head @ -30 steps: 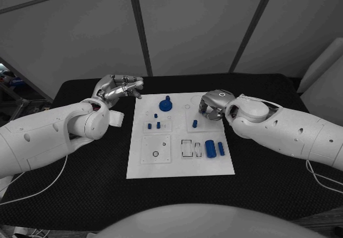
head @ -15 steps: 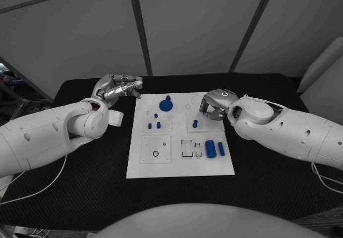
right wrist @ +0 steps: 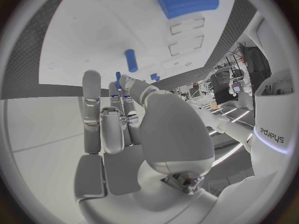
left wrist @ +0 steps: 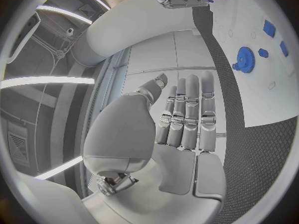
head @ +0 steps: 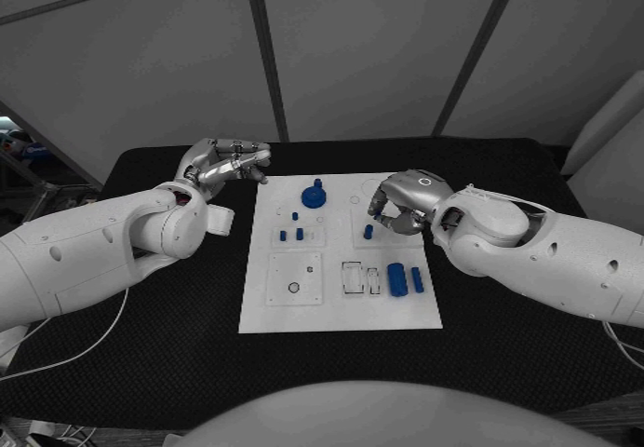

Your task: Assemble the parts on the task board

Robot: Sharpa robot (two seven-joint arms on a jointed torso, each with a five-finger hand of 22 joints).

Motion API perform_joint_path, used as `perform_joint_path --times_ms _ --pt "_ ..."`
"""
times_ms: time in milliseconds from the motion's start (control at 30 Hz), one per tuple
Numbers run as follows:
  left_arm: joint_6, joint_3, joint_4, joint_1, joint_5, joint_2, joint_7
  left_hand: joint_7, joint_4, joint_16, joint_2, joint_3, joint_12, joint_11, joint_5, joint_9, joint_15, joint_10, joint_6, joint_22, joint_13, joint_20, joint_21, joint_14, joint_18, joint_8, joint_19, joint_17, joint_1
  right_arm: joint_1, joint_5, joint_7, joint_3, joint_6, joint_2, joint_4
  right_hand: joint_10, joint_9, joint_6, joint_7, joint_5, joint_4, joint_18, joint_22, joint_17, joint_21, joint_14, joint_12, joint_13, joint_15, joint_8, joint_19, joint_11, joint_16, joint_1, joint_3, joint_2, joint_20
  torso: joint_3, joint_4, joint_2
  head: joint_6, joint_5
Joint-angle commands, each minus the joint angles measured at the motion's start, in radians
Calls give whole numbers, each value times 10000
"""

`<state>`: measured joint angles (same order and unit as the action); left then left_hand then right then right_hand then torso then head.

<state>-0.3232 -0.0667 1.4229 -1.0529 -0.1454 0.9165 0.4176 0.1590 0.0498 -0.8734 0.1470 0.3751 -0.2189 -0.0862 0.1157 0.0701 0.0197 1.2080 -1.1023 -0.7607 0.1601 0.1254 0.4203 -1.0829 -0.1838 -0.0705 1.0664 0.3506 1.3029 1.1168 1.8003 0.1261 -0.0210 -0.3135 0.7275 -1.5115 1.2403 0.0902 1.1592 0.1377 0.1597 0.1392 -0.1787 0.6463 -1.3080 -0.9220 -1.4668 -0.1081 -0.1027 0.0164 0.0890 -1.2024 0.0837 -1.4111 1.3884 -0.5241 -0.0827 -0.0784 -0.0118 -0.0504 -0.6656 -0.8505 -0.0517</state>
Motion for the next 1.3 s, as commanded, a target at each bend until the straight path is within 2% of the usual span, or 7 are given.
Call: perform_joint_path --times_ms 33,300,433,567,700,767,1300 --pt "116 -11 -7 -13 32 -30 29 19 44 36 -77 -28 55 -24 -7 -12 48 -66 63 17 14 33 -35 27 30 44 62 -9 49 16 11 51 17 -342 49 -606 246 11 64 17 36 67 70 8 -43 -33 -525 -12 -16 49 0 -1 -190 -41 29 16 -18 36 0 4 0 1 -65" --pt "150 -11 -34 -14 33 -118 18 24 42 44 -90 -27 57 -29 -6 -12 53 -75 70 24 14 36 -45 33 31 45 61 -12 53 15 -108 -28 27 -327 -279 -1347 246 11 64 17 36 67 70 8 -43 -33 -525 -12 -16 49 0 -1 -190 -41 29 16 -18 36 9 32 -6 -17 -358" --pt "164 -11 -34 -16 33 -189 9 24 42 44 -90 -27 57 -29 -6 -12 53 -75 70 24 14 36 -45 33 31 45 61 -12 53 13 -213 -130 26 -313 -646 -1181 250 13 72 17 45 70 72 22 -48 -48 -525 -9 -21 48 1 3 -190 -45 26 19 -19 35 36 68 -6 -85 -582" --pt "172 -12 -42 -18 34 -248 2 27 39 48 -98 -27 56 -31 -6 -11 55 -79 73 28 15 37 -50 36 31 45 60 -13 54 -53 -300 -249 20 -289 -1039 -873 248 13 71 17 52 72 73 31 -47 -57 -525 -5 -22 48 -1 4 -189 -46 26 18 -17 35 5 52 -14 -135 -776" --pt "172 -12 -28 -20 35 -281 -12 27 39 48 -98 -27 56 -31 -6 -11 55 -79 73 28 15 37 -50 36 31 45 60 -13 54 -373 -358 -344 16 -248 -1333 -608 248 13 71 17 52 72 73 31 -47 -57 -525 -5 -22 48 -1 4 -189 -46 26 18 -17 35 30 30 2 -218 -992" --pt "178 -13 -25 -21 35 -298 -14 31 33 52 -102 -32 56 -35 -7 -11 60 -83 75 33 16 40 -56 39 32 44 60 -14 47 -525 -377 -383 15 -243 -1452 -480 248 13 71 17 52 72 73 31 -47 -57 -525 -5 -22 48 -1 4 -189 -46 26 18 -17 35 10 33 -3 -222 -1068" --pt "203 -14 -34 -28 36 -376 -37 33 23 58 -108 -41 53 -39 -10 -9 65 -87 77 40 17 44 -66 43 33 42 59 -16 36 -1016 -497 -592 2 -200 -2025 188 238 11 65 23 71 75 74 47 -64 -78 -527 7 -26 45 -11 13 -184 -58 22 18 -11 33 9 18 -10 -222 -1399"
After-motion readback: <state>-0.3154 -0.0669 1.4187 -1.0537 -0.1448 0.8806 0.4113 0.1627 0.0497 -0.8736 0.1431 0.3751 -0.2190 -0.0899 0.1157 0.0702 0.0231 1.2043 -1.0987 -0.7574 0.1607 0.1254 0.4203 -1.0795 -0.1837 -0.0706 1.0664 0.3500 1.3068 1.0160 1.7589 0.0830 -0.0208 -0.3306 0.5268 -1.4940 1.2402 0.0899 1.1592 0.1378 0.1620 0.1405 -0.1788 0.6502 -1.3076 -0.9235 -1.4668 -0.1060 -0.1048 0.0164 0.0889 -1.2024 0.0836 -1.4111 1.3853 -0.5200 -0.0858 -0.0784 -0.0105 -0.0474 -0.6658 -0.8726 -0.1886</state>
